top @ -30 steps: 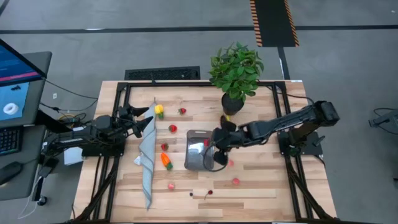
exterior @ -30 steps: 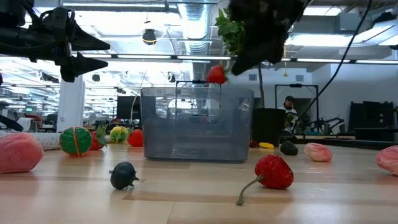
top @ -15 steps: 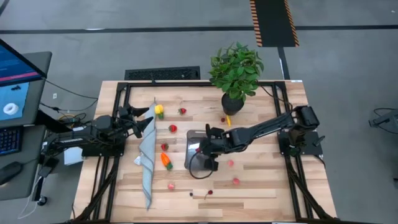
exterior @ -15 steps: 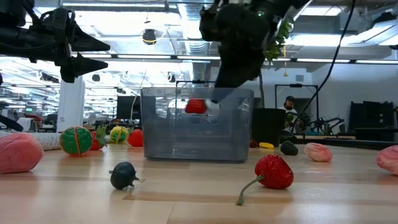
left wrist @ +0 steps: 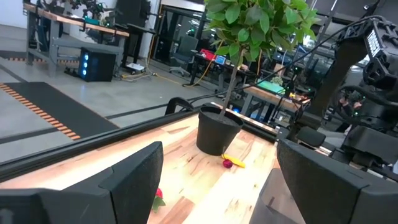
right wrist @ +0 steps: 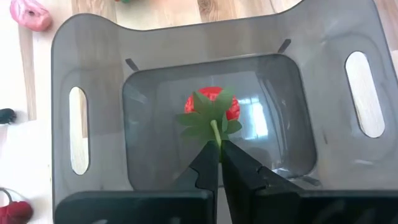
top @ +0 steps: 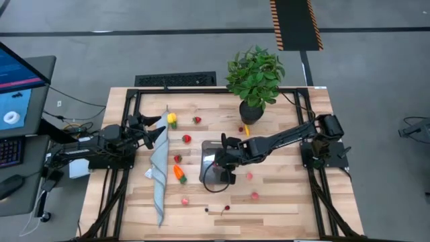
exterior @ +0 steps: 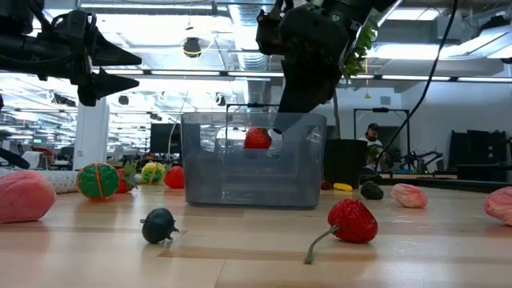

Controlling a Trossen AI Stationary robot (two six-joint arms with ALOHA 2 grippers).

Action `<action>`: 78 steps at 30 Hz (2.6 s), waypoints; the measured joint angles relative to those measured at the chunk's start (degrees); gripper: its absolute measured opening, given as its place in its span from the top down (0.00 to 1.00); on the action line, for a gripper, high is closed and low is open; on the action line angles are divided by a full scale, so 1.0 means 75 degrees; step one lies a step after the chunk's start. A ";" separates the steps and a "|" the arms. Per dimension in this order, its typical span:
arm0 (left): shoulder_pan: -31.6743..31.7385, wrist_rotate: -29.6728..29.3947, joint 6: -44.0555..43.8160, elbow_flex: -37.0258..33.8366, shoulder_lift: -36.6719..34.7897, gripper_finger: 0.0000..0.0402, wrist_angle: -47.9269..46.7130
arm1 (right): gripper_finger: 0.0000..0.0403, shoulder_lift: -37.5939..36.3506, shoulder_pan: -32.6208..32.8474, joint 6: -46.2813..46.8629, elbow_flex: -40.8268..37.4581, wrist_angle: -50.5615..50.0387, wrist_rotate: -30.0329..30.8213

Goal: Pick and placing Produce into tupperware
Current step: Put the strawberry into the bin, then put the middle strawberry into the bin

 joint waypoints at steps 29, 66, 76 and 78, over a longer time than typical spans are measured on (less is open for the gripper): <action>-0.0003 0.0007 0.0016 0.0000 0.0025 0.24 -0.0179 | 0.76 -0.1841 0.0205 -0.1626 -0.0023 0.1083 0.0029; -0.0003 0.0778 0.0401 0.2033 0.5336 0.24 -0.1414 | 0.76 -0.7431 0.1208 -0.2192 -0.6551 0.5911 0.0379; 0.0067 0.0781 0.0547 0.2181 0.6838 0.24 -0.1301 | 0.76 -0.7625 0.1755 -0.1691 -0.7587 0.6909 0.0380; 0.0066 0.0782 0.0620 0.2178 0.7023 0.24 -0.1308 | 0.76 -0.7632 0.1868 -0.1598 -0.7710 0.7109 0.0379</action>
